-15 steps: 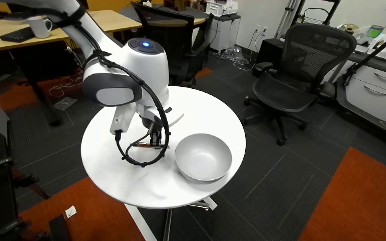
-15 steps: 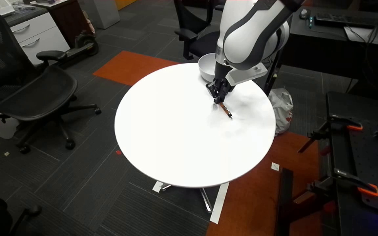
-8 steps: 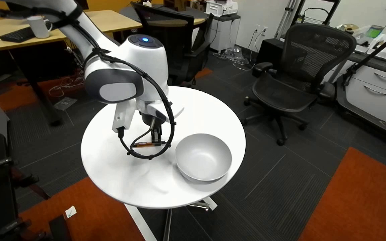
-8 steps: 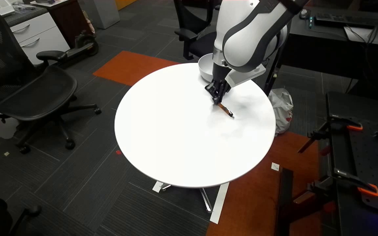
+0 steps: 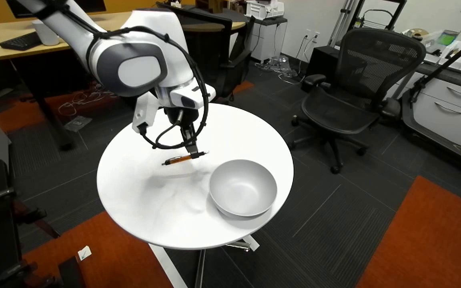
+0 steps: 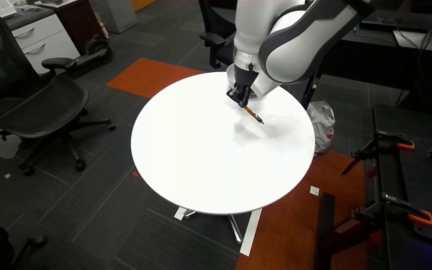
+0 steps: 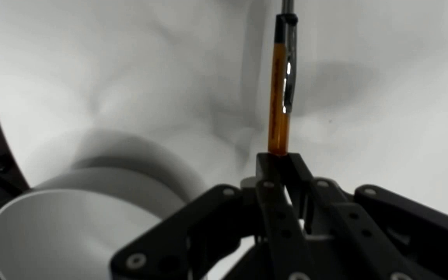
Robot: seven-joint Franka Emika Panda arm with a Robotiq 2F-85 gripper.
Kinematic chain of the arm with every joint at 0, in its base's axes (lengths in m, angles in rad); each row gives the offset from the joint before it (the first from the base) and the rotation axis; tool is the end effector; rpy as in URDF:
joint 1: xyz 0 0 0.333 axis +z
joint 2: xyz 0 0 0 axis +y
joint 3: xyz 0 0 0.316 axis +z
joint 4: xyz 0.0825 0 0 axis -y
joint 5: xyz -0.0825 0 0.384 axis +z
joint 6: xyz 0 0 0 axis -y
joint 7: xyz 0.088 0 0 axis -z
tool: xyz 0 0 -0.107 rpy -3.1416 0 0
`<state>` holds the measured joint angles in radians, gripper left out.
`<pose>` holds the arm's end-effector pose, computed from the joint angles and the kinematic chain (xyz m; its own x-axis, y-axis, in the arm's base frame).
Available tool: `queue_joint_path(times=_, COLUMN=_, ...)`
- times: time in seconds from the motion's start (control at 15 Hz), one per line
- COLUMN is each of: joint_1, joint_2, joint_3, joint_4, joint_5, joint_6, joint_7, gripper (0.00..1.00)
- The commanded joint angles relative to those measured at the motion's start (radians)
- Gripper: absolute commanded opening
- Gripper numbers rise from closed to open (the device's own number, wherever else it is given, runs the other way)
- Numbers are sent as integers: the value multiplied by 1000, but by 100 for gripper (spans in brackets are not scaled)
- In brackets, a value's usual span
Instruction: Put the pen in the bowl
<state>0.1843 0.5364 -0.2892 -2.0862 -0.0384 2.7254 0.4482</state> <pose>0.5932 -0.0597 0.1849 0.8813 -0.4392 0.1744 -0.4595 -0.8826 0.0993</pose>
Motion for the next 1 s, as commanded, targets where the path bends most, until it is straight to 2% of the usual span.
queue_joint_path(times=0.0, joint_1=69, joint_2=-109, joint_3=-93, joint_4=-73, joint_5=-117, joint_6=10, joint_7=100, gripper=3)
queue_joint_path(times=0.27, joint_1=83, joint_2=-196, joint_3=-167, joint_4=-104, joint_5=-250, joint_6=17, joint_7=178, gripper=3)
queue_joint_path(times=0.53, joint_1=31, joint_2=-274, joint_3=-185, joint_4=-105, joint_5=-337, joint_6=-14, joint_7=224, gripper=3)
queue_joint_path(times=0.67, joint_1=-27, joint_2=-308, joint_3=-158, joint_4=-101, joint_5=-329, joint_6=-28, joint_7=185, gripper=3)
queue_joint_path(times=0.93, joint_1=-178, joint_2=-328, joint_3=-69, joint_4=-69, joint_5=-185, joint_6=-60, joint_7=24, gripper=3)
